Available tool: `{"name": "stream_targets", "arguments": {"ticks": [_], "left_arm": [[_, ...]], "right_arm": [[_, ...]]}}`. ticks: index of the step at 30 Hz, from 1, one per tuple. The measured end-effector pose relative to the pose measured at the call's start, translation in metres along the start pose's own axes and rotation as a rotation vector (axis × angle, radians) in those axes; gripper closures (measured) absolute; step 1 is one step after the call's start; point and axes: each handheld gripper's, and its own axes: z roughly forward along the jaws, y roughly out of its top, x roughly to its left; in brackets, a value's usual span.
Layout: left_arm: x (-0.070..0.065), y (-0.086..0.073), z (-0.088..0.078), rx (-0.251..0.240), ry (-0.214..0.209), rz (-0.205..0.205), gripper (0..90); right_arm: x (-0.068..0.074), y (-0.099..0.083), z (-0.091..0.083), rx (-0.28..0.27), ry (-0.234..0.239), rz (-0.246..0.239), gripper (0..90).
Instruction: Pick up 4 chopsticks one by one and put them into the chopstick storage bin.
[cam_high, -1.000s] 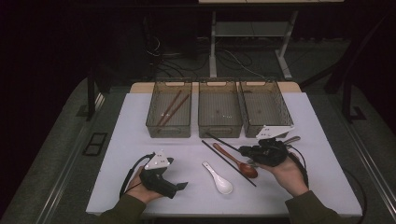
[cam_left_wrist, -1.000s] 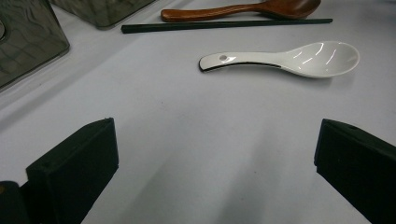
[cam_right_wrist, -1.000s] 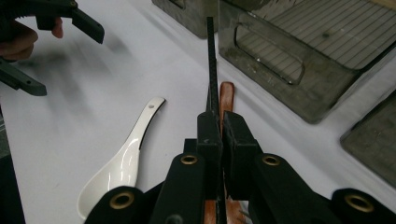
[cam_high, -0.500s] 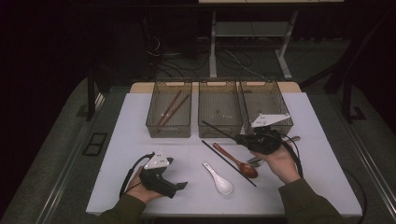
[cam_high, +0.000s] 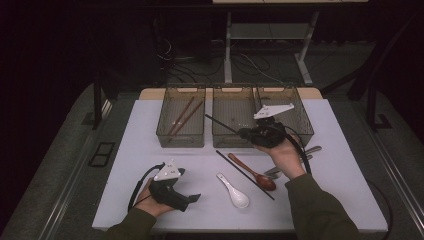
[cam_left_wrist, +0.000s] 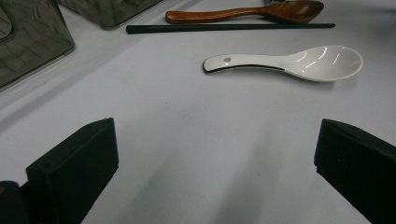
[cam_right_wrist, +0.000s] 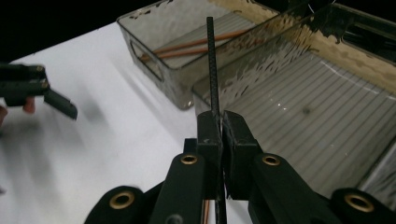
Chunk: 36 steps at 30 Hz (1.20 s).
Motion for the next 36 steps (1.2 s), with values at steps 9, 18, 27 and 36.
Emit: {"name": "stream_targets", "arguments": {"ticks": [9,18,27,36], "left_arm": [[0.0,0.0,0.0,-0.001,-0.003,-0.005,0.0],[-0.001,0.0,0.0,-0.003,-0.003,-0.002,0.0],[-0.001,0.001,0.0,0.0,-0.005,0.018,0.0],[-0.003,0.001,0.001,-0.006,-0.01,0.011,0.0]], "right_arm": [[0.0,0.026,0.025,-0.002,-0.011,0.001,86.4],[0.004,0.044,0.062,0.023,-0.011,0.008,86.4],[0.014,0.064,0.099,0.061,-0.024,0.003,86.4],[0.018,0.077,0.129,0.091,-0.045,0.011,86.4]]}}
